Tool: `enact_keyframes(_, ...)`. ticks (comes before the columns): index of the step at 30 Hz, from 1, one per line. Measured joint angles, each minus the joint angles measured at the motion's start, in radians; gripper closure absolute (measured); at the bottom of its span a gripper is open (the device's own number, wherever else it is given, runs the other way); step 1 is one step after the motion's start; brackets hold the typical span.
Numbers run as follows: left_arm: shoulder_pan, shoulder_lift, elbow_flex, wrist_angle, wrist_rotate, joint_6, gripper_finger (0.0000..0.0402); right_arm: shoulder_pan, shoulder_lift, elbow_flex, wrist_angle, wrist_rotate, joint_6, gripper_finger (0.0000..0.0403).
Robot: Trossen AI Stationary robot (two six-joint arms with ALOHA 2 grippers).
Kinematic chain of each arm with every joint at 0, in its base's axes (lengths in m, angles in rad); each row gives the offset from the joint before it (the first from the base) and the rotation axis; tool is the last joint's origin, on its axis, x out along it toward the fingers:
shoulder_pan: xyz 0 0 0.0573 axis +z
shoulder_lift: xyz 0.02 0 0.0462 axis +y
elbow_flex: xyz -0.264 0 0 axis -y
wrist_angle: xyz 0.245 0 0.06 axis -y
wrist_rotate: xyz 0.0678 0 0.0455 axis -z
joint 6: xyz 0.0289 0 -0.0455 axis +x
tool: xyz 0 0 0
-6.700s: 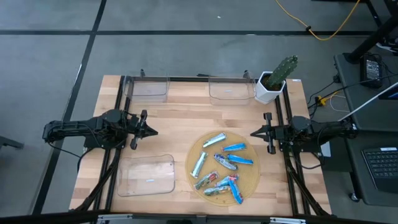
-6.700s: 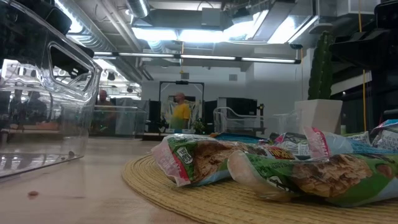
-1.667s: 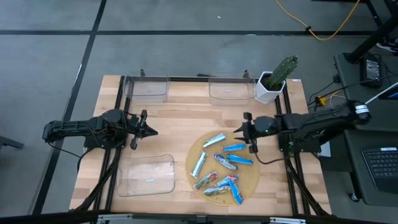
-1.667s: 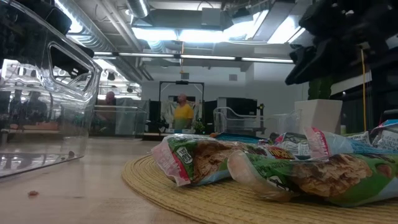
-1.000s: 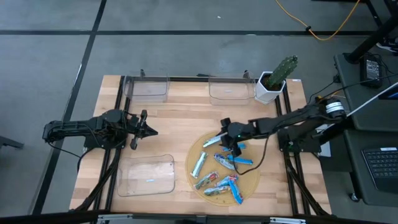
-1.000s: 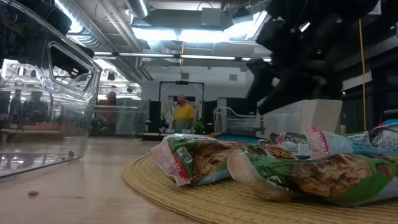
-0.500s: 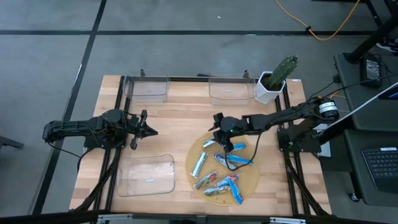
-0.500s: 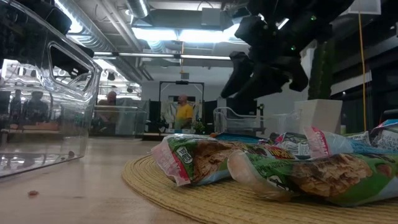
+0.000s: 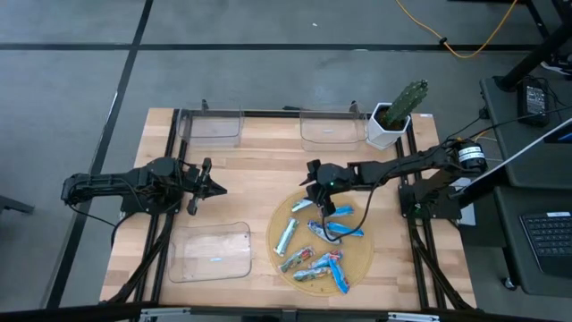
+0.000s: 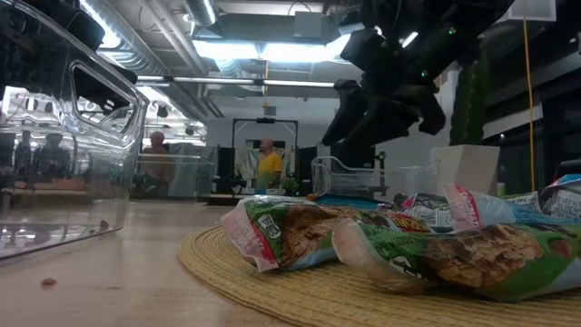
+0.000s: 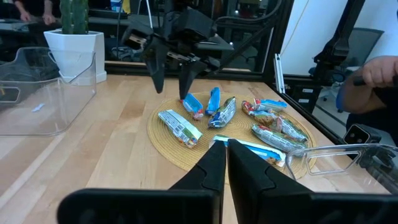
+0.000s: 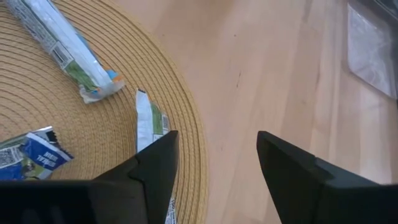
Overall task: Pick and place Granola Bars by type
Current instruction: Put the orange granola bar into the top right transparent bin
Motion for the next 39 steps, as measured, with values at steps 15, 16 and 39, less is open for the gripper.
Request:
enact_keyframes(15,0.0,0.0,0.0,0.0,0.0,0.0,0.0389,0.0,0.0,0.0,-0.013,-0.002,0.003,0.0182)
enact_keyframes(16,0.0,0.0,0.0,0.0,0.0,0.0,0.0389,0.0,0.0,0.0,-0.014,-0.002,0.003,0.0182)
enact_keyframes(39,0.0,0.0,0.0,0.0,0.0,0.0,0.039,0.0,0.0,-0.002,-0.143,-0.002,0.108,0.0182)
